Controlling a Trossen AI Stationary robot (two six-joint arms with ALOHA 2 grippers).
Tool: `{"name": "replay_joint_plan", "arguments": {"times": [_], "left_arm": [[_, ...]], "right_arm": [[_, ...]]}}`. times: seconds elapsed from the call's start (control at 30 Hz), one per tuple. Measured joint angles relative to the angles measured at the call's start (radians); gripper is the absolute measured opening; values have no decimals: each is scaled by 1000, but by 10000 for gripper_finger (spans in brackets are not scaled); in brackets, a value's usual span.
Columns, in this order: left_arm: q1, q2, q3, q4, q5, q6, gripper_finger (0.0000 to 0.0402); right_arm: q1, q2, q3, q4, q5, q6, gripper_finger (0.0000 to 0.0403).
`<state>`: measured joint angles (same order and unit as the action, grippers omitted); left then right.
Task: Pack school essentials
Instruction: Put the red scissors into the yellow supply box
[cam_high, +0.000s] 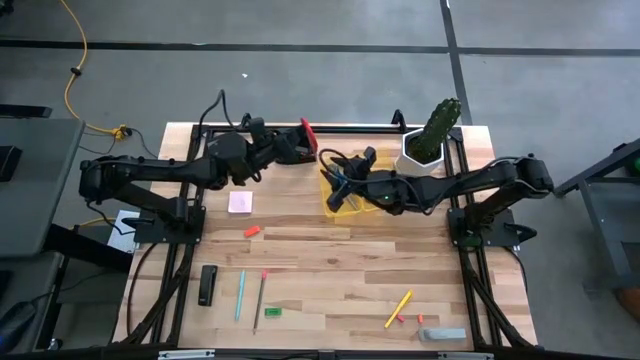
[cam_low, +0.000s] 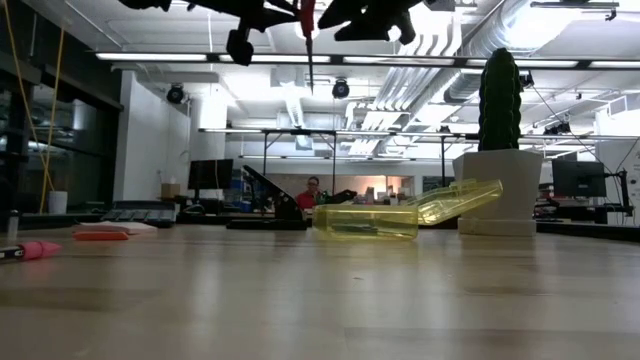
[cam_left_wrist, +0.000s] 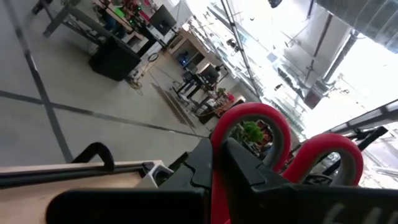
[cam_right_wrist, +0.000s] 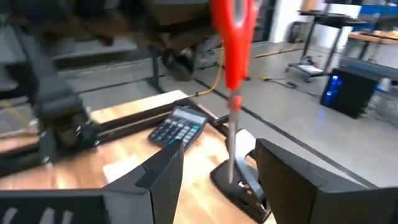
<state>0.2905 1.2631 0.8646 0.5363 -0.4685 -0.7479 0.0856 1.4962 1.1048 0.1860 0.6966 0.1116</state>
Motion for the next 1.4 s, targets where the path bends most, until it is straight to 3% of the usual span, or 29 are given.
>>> {"name": "replay_joint_plan", "arguments": {"times": [0.13,0.3,0.83,0.97,1.23,1.4], "left_arm": [[-7,-1,0,5,-1,-4,1],[-33,11,0,13,-45,-8,1],[-62,132,67,96,-32,-12,1],[-62,133,67,96,-33,-8,1],[-61,133,67,91,-26,-7,7],[-55,129,67,93,3,62,37]], "right_arm": [[-4,4,0,8,63,40,193],[-31,4,0,57,-28,41,193],[-79,4,0,74,-92,38,190],[-79,4,0,74,-56,49,157],[-88,4,0,72,-54,93,15],[-88,-12,0,56,-70,82,22]]}}
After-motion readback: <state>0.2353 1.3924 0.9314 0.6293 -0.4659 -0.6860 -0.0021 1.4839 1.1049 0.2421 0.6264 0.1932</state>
